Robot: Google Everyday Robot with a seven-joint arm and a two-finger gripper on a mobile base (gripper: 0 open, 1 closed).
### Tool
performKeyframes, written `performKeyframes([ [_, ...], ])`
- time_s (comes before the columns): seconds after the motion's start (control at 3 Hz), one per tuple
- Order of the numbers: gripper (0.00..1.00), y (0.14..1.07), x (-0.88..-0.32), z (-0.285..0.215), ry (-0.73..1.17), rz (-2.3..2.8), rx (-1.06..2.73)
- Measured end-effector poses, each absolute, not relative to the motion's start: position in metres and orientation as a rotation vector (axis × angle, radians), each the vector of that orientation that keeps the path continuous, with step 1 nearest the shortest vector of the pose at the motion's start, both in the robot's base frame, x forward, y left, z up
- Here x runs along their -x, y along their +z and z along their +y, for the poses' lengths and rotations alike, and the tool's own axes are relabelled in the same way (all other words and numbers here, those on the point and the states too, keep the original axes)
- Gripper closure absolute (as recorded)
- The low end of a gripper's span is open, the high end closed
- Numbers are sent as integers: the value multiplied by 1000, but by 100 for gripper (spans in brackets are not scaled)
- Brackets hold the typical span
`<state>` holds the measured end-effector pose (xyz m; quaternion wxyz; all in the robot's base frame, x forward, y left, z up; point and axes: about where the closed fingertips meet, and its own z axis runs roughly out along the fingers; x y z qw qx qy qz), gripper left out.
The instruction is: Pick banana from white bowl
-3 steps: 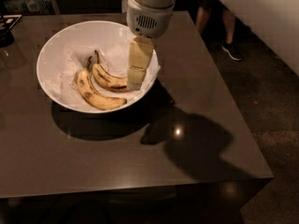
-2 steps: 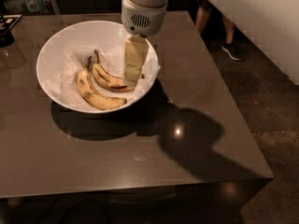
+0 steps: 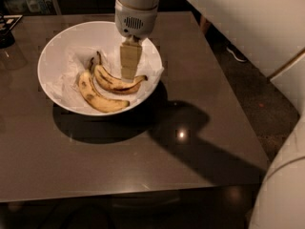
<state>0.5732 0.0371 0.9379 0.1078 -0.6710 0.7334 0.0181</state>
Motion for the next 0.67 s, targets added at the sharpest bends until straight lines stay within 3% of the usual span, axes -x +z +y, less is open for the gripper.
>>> performKeyframes([
  [0.33, 29, 922, -582, 41, 75, 2181, 1996],
  [0.67, 36, 907, -588, 43, 98, 2199, 2012],
])
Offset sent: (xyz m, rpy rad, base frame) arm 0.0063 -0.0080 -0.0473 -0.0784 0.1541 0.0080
